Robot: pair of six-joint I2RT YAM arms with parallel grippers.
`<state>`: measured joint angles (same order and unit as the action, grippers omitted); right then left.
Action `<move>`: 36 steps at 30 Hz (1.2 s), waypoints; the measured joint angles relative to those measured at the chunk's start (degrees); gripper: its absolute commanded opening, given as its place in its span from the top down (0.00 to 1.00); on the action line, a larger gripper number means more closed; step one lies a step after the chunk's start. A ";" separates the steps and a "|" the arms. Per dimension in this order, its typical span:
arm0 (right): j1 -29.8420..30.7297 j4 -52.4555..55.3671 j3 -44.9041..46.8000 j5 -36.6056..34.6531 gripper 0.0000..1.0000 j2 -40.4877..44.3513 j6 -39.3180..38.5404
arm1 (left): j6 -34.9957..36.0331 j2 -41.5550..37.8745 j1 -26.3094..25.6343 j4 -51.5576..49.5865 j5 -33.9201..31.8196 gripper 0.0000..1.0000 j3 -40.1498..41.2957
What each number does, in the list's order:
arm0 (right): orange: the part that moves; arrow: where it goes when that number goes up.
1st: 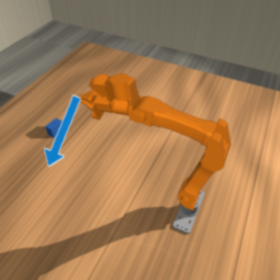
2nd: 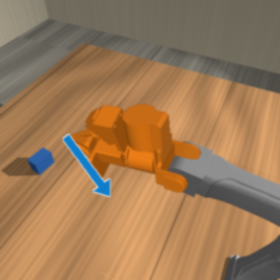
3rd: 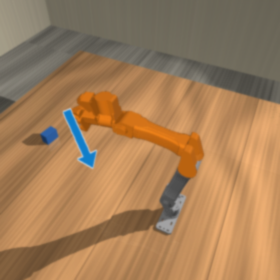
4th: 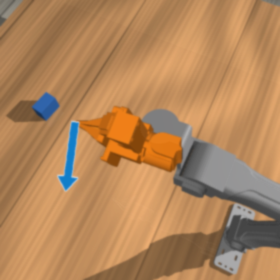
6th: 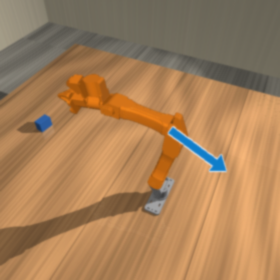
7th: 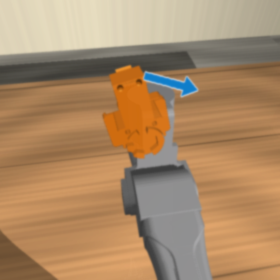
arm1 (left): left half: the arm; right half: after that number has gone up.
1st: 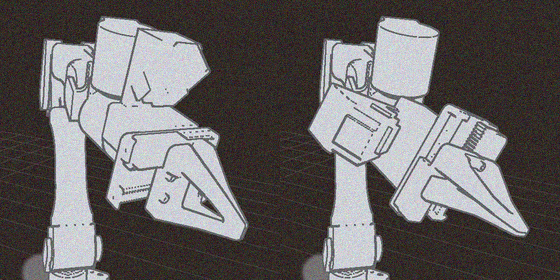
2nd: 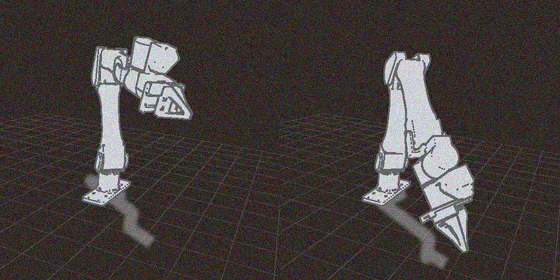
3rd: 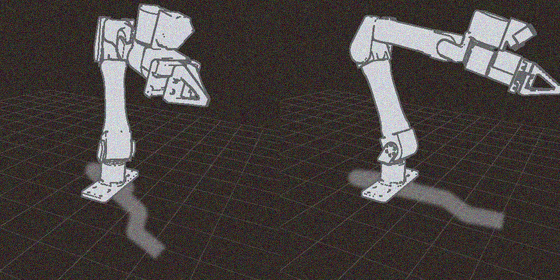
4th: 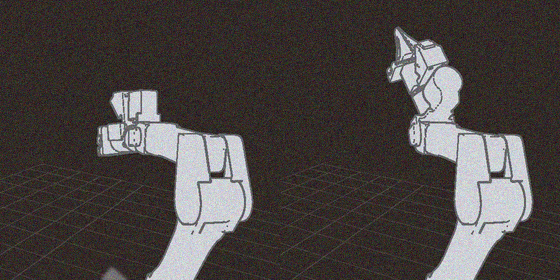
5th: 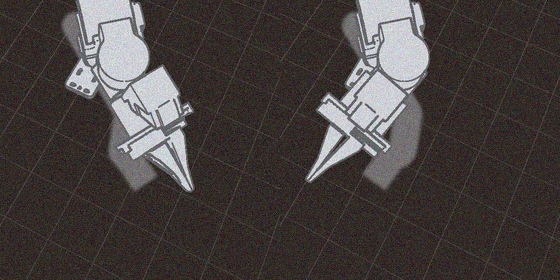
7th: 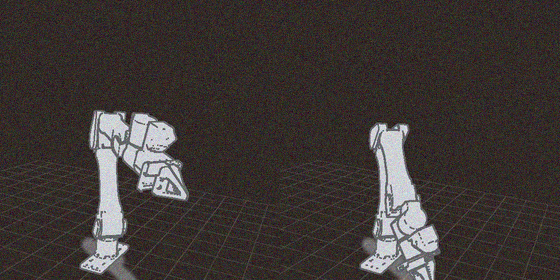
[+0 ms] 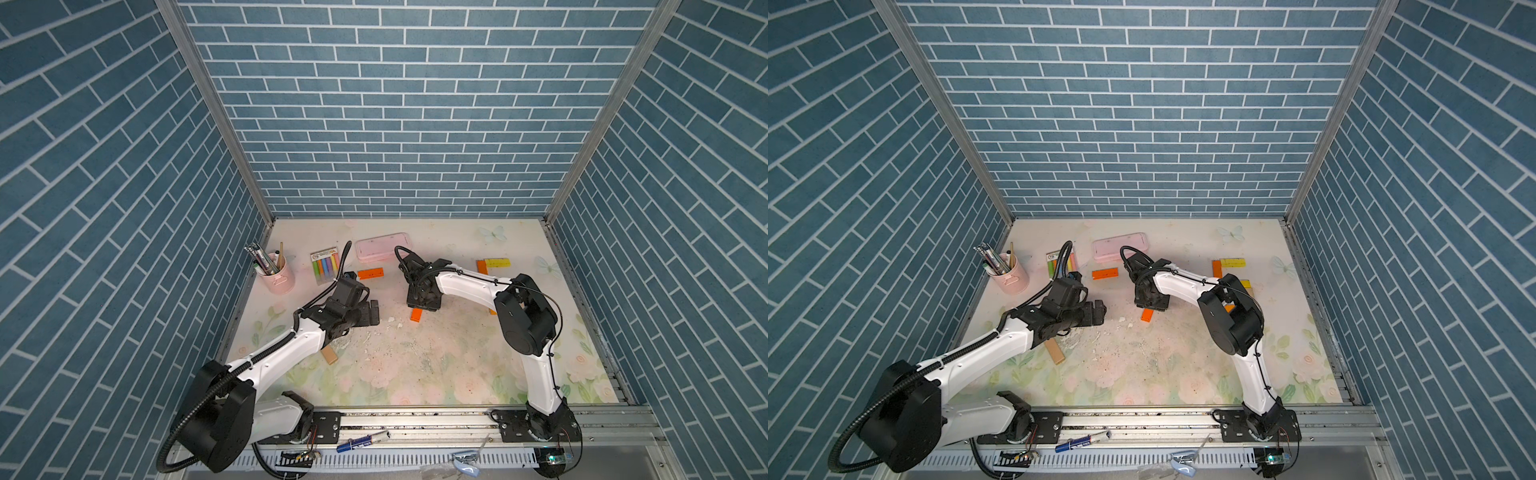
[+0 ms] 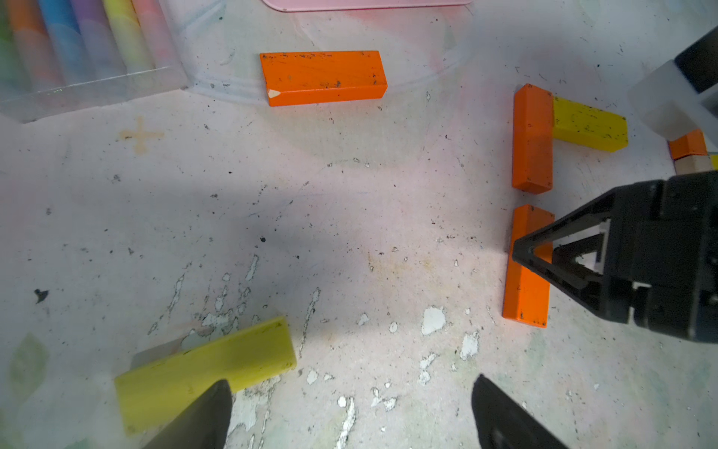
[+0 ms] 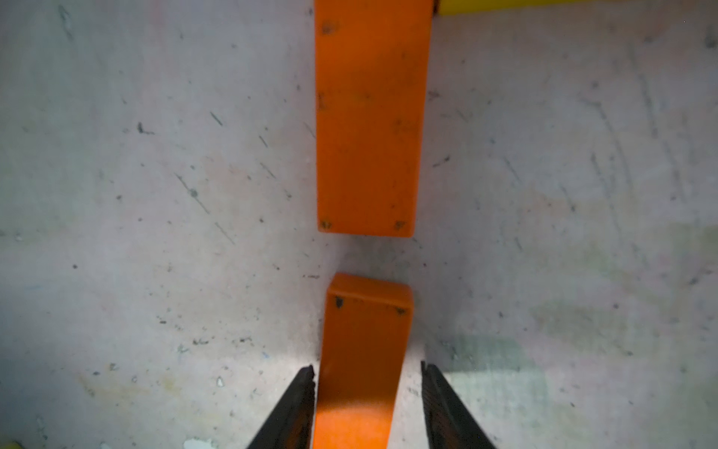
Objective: Assemble the number 6 with building blocks
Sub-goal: Assemble the building block at the center of the board.
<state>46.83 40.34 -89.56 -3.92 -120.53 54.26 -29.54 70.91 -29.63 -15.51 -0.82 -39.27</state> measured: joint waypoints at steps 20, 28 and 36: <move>-0.46 1.64 -2.75 0.28 0.69 -0.87 0.50 | 0.00 -0.57 0.00 0.00 -0.02 0.03 0.15; -1.20 1.68 -2.75 0.37 0.69 -1.77 0.48 | 0.00 0.44 0.00 0.00 0.00 0.04 0.15; -1.62 1.64 -2.75 0.87 0.69 -1.88 0.48 | 0.00 1.09 0.04 0.00 0.00 0.04 0.15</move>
<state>45.21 41.98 -92.31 -3.05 -122.41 54.74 -29.54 72.01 -29.58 -15.51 -0.82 -39.11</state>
